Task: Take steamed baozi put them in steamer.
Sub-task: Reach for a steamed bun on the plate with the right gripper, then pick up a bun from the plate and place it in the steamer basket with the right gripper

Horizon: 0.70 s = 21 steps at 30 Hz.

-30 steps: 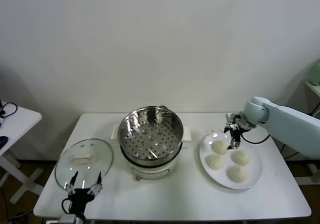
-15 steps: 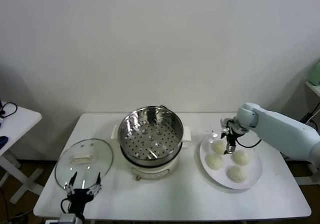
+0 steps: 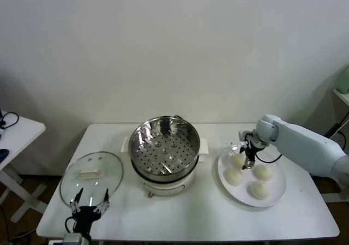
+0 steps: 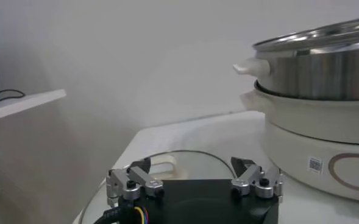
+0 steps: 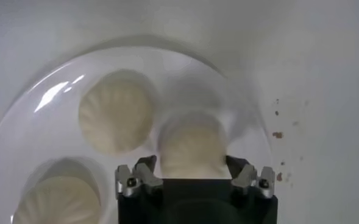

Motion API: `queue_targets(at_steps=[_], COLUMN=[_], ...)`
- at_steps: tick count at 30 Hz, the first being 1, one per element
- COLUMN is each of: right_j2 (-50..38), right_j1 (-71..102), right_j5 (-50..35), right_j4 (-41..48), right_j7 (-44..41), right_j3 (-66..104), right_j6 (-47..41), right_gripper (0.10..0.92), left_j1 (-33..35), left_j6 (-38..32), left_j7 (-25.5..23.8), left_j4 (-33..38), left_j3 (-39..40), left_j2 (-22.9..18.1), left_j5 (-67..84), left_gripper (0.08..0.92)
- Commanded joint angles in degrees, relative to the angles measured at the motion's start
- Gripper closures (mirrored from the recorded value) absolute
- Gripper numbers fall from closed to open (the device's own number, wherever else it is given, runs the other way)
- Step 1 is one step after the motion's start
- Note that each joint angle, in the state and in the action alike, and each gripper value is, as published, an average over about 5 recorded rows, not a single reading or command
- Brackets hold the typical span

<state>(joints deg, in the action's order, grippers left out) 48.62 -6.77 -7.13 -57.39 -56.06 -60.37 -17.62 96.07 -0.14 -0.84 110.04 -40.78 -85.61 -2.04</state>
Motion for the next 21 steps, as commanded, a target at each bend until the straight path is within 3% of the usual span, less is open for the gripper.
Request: queue_targets(at_steps=[1,10,21], right_j2=[0.3,-2.8,-6.5], right_j1=[0.4,-6.9,-35.7], right_j5=[0.1,-1.6,-10.1], right_j4=[0.4,-5.3,-18.0], right_j7=[0.1,-0.5,-2.9], right_j3=[0.4,-5.3,-24.0], right_j6=[0.0,0.8,7.4], right_gripper=[0.334,0.350,0.350], left_j1=[0.0,0.3,0.0], left_j6=[0.0,-0.1,-0.2], left_j7=[0.0,0.2,0.3], left_j4=[0.1,0.4,0.5], left_j3=[0.0,-0.3,-0.2], left_j2=[0.0,0.0,0.1], left_j5=[0.0,0.1,0.1], left_gripper=[0.177,0.177,0.177])
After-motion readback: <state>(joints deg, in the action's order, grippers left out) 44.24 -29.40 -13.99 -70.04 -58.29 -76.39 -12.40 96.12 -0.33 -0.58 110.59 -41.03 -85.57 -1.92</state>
